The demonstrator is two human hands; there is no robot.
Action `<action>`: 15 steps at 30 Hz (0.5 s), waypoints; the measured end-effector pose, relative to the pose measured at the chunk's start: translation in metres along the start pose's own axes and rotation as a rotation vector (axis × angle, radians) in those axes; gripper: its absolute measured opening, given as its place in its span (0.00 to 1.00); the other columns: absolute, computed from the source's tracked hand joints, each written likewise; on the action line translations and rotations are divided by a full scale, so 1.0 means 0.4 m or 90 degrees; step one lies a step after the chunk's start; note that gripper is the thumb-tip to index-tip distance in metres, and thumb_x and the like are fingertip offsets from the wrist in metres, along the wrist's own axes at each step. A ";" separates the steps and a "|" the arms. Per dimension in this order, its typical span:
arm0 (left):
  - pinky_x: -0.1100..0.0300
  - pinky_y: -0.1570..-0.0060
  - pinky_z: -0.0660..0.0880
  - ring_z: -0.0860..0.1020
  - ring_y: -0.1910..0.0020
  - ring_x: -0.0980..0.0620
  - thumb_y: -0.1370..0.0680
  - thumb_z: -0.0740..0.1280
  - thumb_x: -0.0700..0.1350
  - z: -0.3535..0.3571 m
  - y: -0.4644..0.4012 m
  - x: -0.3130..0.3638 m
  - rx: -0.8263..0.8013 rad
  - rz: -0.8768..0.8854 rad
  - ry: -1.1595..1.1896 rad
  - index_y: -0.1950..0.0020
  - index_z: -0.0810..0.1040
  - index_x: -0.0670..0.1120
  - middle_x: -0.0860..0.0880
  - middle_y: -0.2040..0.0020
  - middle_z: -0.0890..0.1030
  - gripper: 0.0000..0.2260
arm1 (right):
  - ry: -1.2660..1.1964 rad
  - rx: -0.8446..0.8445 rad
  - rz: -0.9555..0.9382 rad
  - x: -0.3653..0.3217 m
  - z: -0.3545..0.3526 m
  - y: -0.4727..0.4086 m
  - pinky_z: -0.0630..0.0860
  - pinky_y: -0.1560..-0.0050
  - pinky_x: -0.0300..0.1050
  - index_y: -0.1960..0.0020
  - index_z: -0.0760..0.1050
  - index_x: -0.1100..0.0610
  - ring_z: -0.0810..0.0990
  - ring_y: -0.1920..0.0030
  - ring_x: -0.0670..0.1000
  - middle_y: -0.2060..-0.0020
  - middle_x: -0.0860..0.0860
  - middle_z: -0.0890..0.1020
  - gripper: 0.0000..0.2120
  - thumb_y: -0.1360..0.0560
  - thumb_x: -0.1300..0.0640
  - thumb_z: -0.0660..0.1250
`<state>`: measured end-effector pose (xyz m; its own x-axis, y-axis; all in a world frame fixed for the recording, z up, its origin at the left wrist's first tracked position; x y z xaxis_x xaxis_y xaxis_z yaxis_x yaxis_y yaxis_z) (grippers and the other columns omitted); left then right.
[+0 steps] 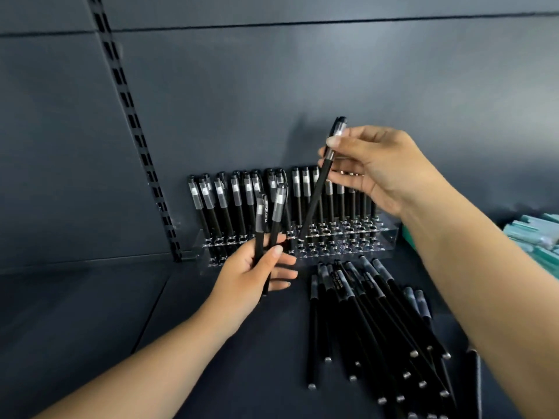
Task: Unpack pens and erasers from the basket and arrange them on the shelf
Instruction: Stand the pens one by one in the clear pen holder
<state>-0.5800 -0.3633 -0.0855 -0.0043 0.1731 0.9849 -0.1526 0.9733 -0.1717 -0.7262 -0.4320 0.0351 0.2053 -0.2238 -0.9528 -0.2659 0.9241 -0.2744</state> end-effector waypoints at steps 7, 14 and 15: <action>0.67 0.76 0.60 0.60 0.76 0.59 0.20 0.57 0.45 -0.019 -0.051 -0.014 0.036 0.013 -0.034 0.48 0.74 0.55 0.56 0.73 0.62 0.08 | 0.153 0.106 -0.103 0.020 -0.006 -0.060 0.81 0.55 0.44 0.59 0.76 0.54 0.77 0.64 0.46 0.67 0.47 0.78 0.04 0.29 0.61 0.70; 0.65 0.76 0.58 0.61 0.77 0.58 0.20 0.53 0.48 -0.033 -0.053 -0.030 0.021 -0.009 0.056 0.55 0.67 0.50 0.56 0.75 0.68 0.06 | 0.289 0.169 -0.210 0.042 -0.004 -0.064 0.79 0.52 0.53 0.62 0.73 0.48 0.79 0.60 0.48 0.67 0.44 0.77 0.08 0.30 0.54 0.72; 0.64 0.75 0.58 0.61 0.77 0.58 0.20 0.53 0.47 -0.034 -0.052 -0.031 0.020 -0.009 0.062 0.56 0.66 0.50 0.56 0.75 0.69 0.06 | 0.294 0.170 -0.213 0.047 -0.002 -0.063 0.79 0.52 0.53 0.62 0.73 0.48 0.79 0.59 0.48 0.67 0.44 0.77 0.08 0.30 0.54 0.72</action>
<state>-0.5634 -0.3837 -0.0945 0.0937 0.1742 0.9802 -0.1836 0.9707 -0.1550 -0.7163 -0.4598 0.0240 -0.2064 -0.5699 -0.7954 -0.0013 0.8130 -0.5822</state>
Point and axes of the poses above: each hand's wrist, its own y-axis away from the middle knuckle, its own z-axis out of the palm, x = y × z, the point moved 8 cm from there along -y, towards the middle knuckle
